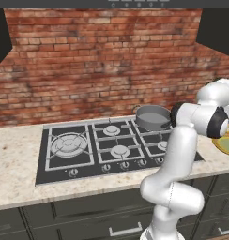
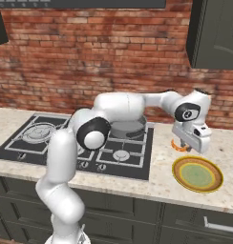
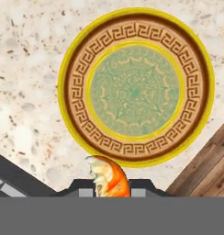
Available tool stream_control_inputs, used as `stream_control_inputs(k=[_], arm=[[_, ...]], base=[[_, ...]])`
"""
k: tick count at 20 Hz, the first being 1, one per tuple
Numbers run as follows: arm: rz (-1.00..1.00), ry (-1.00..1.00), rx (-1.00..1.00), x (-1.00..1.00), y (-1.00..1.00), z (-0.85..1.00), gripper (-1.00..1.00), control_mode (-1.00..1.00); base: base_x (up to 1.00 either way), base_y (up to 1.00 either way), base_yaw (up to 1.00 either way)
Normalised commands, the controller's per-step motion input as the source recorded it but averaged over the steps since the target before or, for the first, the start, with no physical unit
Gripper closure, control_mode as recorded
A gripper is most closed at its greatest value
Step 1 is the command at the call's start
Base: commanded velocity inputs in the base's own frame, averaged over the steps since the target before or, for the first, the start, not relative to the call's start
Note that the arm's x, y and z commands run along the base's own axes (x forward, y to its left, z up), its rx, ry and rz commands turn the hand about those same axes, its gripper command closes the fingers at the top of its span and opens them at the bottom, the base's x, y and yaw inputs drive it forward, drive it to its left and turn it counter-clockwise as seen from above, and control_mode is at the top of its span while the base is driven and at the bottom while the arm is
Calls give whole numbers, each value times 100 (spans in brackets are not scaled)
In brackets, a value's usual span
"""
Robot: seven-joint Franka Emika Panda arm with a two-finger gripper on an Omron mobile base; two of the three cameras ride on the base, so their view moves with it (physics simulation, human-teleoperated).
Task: Retrieve the frozen meat and place it in the pot on a burner. Then turn the burner on.
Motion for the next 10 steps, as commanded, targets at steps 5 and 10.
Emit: stream_control_inputs(k=[5, 10], arm=[[-21, 0, -15, 1, 100, 22, 100, -100], [-26, 0, 0, 27, 76, 43, 100, -100]], base=[[0, 0, 0], [0, 0, 0]])
